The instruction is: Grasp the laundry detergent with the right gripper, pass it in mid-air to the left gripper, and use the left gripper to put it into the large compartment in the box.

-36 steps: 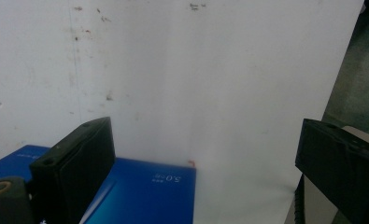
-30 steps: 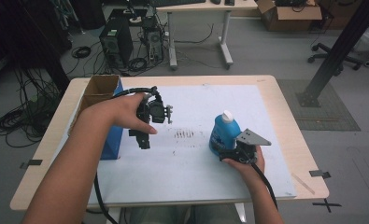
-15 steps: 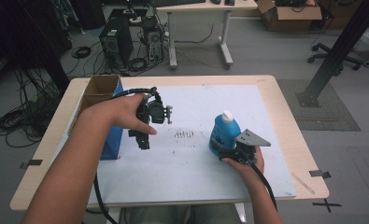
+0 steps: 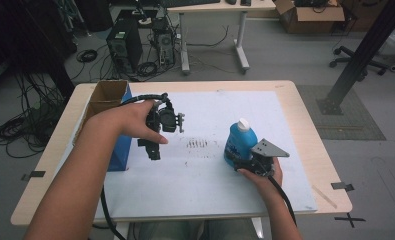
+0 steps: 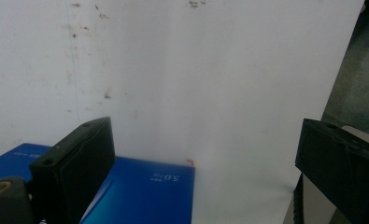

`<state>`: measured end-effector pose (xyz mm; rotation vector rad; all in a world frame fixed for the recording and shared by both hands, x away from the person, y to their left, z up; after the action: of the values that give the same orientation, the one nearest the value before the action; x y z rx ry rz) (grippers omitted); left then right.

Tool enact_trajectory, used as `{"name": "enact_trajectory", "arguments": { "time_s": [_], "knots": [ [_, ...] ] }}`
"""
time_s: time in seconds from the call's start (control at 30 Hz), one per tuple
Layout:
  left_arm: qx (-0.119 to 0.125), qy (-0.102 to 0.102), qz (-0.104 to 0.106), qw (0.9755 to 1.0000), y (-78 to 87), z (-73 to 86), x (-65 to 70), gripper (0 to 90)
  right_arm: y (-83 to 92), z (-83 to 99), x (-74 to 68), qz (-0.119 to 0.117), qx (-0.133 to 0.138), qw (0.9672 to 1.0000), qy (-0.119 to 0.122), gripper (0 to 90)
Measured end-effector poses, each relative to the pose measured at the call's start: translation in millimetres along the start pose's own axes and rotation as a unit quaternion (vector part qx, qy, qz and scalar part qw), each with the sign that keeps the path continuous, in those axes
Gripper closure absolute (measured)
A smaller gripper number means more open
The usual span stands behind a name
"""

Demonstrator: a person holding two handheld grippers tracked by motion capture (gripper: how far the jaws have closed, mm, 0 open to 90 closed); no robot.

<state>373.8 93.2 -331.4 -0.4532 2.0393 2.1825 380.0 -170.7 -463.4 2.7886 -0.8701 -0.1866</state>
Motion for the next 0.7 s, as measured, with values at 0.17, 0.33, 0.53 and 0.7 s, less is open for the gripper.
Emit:
{"name": "enact_trajectory", "arguments": {
  "time_s": [0.17, 0.33, 0.53, 0.7],
  "knots": [
    [0.000, 0.003, 0.000, 1.0000, 0.3, 0.5, -0.4, 5.2, 0.0, 0.1, 0.1, 0.000, 0.000, 1.0000, 0.003, 25.7],
    [0.000, 0.002, -0.001, 1.0000, 0.0, 0.4, 0.0, 5.2, -0.5, 1.8, 0.1, 0.000, 0.000, 1.0000, 0.003, 30.6],
    [-0.002, 0.001, -0.001, 1.0000, -0.2, 0.5, 0.1, 5.2, -0.6, 2.1, -0.1, 0.000, 0.004, 1.0000, 0.004, 40.9],
    [-0.001, 0.001, 0.000, 1.0000, 0.0, 0.1, 0.1, 5.2, -0.6, 2.5, -0.1, -0.004, 0.009, 1.0000, 0.000, 41.9]
  ]
}}
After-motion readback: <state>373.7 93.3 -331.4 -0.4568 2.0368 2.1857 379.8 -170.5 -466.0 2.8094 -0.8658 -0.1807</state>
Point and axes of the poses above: each handheld gripper's, and its own axes: y roughly backward along the jaws, z roughly out of its underside, x roughly to its right, the point moved 6 cm from there along -y, roughly forward along the jaws, and after that the axes turned 13 degrees about -z, right-handed, at the moved point
